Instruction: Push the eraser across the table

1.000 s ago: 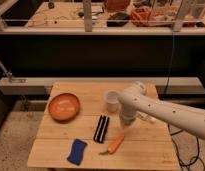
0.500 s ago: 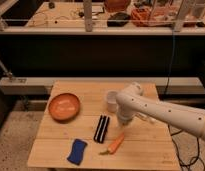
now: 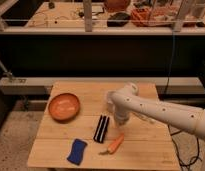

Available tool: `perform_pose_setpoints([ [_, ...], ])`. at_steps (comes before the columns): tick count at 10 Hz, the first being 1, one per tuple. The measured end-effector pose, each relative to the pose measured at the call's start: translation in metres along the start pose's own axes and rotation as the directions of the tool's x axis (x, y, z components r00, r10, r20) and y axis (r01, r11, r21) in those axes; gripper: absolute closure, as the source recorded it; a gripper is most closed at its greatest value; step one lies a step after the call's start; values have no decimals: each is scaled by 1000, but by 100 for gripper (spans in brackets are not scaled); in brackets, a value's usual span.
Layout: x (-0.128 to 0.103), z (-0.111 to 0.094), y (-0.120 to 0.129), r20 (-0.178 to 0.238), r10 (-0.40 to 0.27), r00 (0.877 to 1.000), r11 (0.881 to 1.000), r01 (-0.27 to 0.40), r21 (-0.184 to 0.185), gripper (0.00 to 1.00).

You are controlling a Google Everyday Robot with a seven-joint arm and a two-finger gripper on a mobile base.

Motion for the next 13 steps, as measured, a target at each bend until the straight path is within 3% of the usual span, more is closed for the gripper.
perform_pose_setpoints([
  [7, -20, 13, -16, -7, -83, 996, 997, 83, -4, 100],
  [13, -50, 22, -23, -22, -174, 985, 985, 174, -14, 100],
])
